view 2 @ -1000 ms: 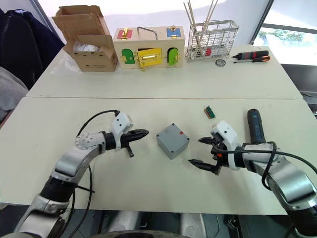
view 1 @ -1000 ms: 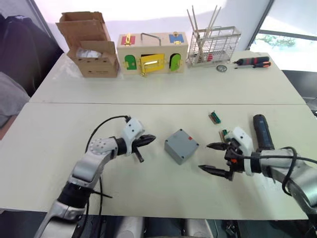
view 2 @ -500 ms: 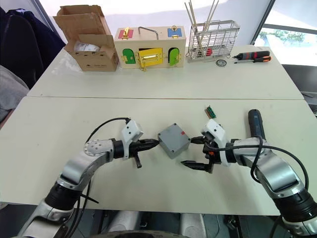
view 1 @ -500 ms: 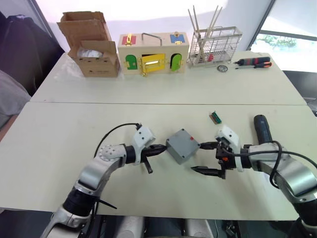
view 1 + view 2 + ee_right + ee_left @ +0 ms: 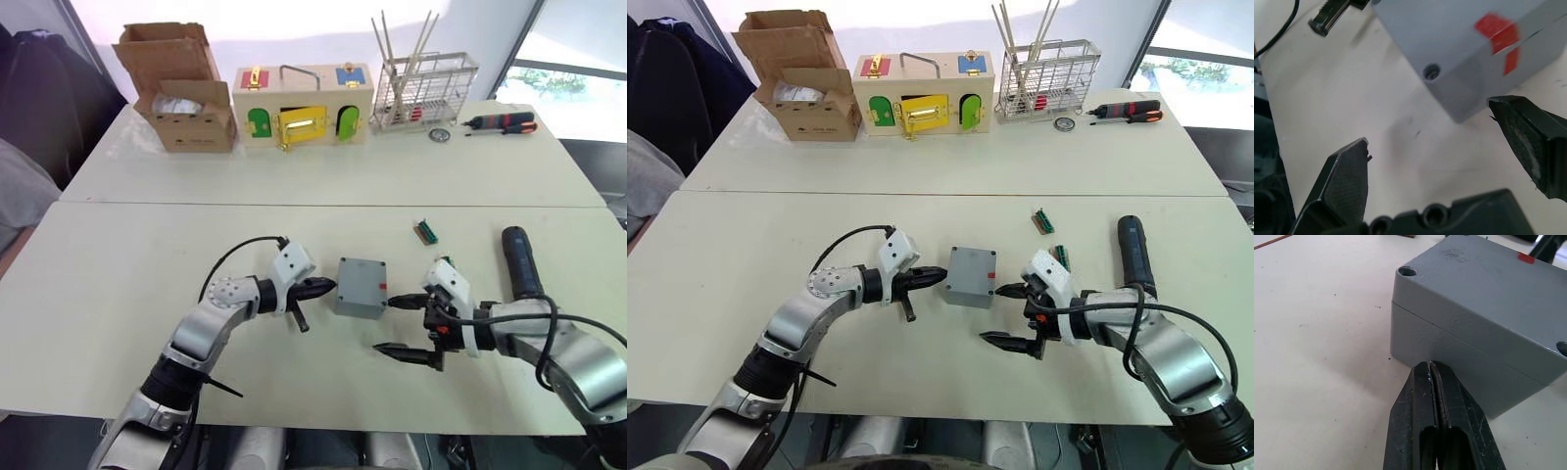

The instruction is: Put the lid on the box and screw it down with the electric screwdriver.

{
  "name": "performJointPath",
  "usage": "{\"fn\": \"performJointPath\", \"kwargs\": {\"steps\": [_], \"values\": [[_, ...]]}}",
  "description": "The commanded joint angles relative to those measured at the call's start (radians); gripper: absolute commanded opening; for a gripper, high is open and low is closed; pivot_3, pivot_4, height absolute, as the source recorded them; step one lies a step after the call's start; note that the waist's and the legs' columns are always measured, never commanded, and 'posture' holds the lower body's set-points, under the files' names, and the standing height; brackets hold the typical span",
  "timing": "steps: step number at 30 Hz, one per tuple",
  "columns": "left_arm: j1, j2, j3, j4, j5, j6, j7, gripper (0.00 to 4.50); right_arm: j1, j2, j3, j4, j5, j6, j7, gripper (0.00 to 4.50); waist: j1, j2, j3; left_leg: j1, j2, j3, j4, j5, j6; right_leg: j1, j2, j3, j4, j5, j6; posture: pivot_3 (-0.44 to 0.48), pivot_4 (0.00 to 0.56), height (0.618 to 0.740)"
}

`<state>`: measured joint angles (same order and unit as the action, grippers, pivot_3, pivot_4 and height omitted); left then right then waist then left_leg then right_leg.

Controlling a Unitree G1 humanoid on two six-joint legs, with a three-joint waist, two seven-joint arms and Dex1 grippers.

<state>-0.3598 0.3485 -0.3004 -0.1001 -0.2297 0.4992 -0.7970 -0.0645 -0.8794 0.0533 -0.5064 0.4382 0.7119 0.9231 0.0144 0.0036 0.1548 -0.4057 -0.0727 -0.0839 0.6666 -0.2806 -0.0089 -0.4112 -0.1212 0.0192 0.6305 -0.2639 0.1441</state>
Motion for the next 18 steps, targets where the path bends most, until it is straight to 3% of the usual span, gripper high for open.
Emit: {"fn": "performJointPath", "kwargs": {"steps": [1, 5, 9, 12, 15, 18], "values": [[0.031, 0.051, 0.045, -0.113, -0.026, 0.023, -0.010, 0.00, 0.013, -0.048, -0.155, -0.018, 0.020, 0.018, -0.018, 4.48, -0.001, 0.000, 0.000, 0.000, 0.000, 0.000, 0.000, 0.000, 0.000, 0.000, 0.000, 0.000, 0.000, 0.000, 0.000, 0.000, 0.150, 0.730], [0.049, 0.113, 0.185, -0.234, -0.130, 0.110, -0.002, 0.00, -0.044, -0.007, -0.400, 0.041, 0.162, 0.116, -0.076, 4.48, -0.001, 0.000, 0.000, 0.000, 0.001, 0.000, -0.001, -0.001, 0.001, -0.001, 0.000, 0.000, 0.000, 0.000, 0.000, 0.000, 0.150, 0.730], [-0.009, 0.080, 0.223, -0.262, -0.213, 0.136, -0.002, 0.00, -0.138, 0.135, -0.397, 0.150, 0.150, 0.053, -0.183, 4.48, 0.002, -0.001, 0.000, 0.001, 0.001, -0.001, -0.001, -0.001, 0.001, 0.001, 0.000, -0.001, 0.000, 0.000, 0.000, 0.000, 0.150, 0.730], [-0.057, 0.026, 0.201, -0.262, -0.246, 0.161, 0.017, 0.00, -0.209, 0.250, -0.325, 0.261, 0.045, -0.057, -0.287, 4.48, -0.002, -0.001, 0.000, 0.001, 0.000, 0.000, 0.000, 0.001, -0.001, 0.002, 0.000, 0.000, 0.000, 0.000, 0.000, 0.000, 0.150, 0.730], [-0.086, -0.007, 0.165, -0.253, -0.239, 0.157, 0.029, 0.00, -0.256, 0.312, -0.263, 0.374, -0.041, -0.128, -0.357, 3.83, -0.004, -0.001, -0.001, 0.001, -0.001, 0.001, 0.000, 0.001, -0.001, 0.000, -0.001, 0.001, 0.001, 0.000, 0.000, 0.000, 0.150, 0.730], [-0.098, -0.030, 0.132, -0.250, -0.231, 0.153, 0.042, 0.00, -0.291, 0.362, -0.228, 0.486, -0.103, -0.227, -0.396, 2.84, -0.004, -0.001, -0.001, 0.000, 0.000, 0.001, -0.001, 0.001, -0.002, -0.001, -0.001, 0.001, 0.001, 0.000, 0.000, 0.000, 0.150, 0.730]]}}
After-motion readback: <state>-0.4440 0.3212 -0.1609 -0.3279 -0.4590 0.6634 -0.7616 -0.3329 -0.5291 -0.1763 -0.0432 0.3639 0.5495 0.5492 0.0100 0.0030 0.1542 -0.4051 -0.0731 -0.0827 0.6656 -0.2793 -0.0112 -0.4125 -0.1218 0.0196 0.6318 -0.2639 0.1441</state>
